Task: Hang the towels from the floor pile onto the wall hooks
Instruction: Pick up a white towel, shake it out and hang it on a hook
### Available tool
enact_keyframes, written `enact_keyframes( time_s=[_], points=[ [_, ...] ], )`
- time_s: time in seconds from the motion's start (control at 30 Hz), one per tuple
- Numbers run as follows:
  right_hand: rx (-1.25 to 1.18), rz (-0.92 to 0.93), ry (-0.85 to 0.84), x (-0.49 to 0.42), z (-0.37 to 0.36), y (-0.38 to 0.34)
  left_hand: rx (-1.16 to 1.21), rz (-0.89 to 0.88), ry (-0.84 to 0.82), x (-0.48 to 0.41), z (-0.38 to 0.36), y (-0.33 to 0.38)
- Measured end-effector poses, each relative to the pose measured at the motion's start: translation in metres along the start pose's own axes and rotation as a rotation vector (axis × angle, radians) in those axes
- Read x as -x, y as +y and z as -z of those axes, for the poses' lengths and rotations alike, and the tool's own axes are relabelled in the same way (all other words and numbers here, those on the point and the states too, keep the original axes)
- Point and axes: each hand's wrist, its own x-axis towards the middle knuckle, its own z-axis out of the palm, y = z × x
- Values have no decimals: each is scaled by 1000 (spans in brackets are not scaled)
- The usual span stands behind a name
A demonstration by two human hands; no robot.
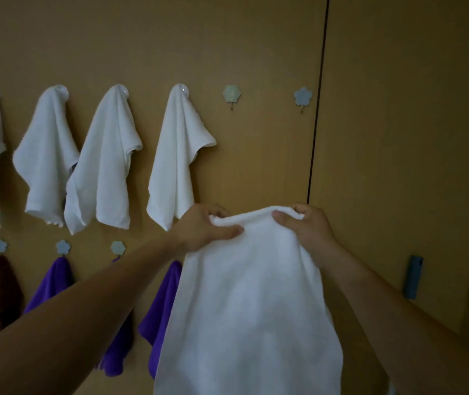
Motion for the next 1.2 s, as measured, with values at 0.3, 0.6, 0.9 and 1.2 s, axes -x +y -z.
enact_keyframes(
  time_s=[0.3, 0.6, 0.9, 1.2],
  points=[
    [371, 177, -34, -90, -31, -20, 60, -88, 194, -82, 50, -24],
    [359, 358, 365, -209, -49, -68, 129, -177, 494, -203, 61, 12],
    [529, 476, 526, -326, -65, -131, -221, -259, 782, -322, 112, 43],
    [612, 330, 429, -328, -69, -96, -372, -71, 573, -324, 106, 18]
  ],
)
